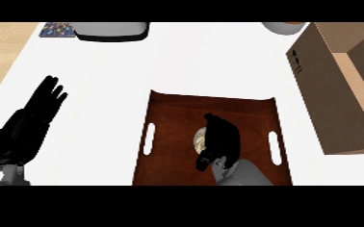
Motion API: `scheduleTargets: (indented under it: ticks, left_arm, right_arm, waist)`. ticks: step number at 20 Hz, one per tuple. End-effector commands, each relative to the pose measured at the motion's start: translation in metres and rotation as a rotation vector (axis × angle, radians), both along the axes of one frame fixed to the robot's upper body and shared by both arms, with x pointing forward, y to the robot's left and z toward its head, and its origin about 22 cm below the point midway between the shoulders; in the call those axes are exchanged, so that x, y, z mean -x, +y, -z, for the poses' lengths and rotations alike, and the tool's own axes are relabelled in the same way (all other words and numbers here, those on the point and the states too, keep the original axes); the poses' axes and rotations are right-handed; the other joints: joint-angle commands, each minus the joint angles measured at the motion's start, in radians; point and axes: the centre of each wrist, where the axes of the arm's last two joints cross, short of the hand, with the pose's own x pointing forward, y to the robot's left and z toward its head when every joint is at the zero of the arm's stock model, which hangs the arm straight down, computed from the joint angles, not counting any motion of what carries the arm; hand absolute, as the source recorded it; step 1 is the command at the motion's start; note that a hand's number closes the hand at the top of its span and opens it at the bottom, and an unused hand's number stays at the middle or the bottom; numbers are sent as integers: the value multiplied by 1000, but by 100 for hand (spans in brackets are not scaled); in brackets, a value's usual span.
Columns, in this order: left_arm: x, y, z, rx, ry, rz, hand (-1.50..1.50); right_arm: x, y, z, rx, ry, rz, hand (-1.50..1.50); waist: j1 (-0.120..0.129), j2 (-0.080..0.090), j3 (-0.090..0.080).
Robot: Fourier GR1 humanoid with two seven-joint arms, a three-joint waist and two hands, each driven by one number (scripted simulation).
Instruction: Pick the cupcake from the tray and place it in the cardboard box
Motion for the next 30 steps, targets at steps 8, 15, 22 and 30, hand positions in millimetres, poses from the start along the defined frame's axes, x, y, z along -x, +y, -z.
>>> scheduleTargets:
  ticks: [8, 15, 22, 30]
  left_arm:
    - [-18, -19, -1, -5, 12, 17, 0]
    - [-10, -6, -7, 1, 1, 7, 0]
    - [-22, -10, -5, 13, -14, 16, 0]
    - [-18, -9, -1, -3, 0, -5, 0]
  right_arm:
    - [3, 21, 11, 65, -47, -1, 150]
    - [-64, -22, -9, 45, -70, 75, 150]
    - [-156, -144, -52, 132, -147, 247, 150]
    - [-180, -102, -96, 223, -388, 185, 150]
  waist:
    - [1, 1, 0]
    - [4, 3, 0]
    - [21, 13, 1]
    - [11, 4, 0]
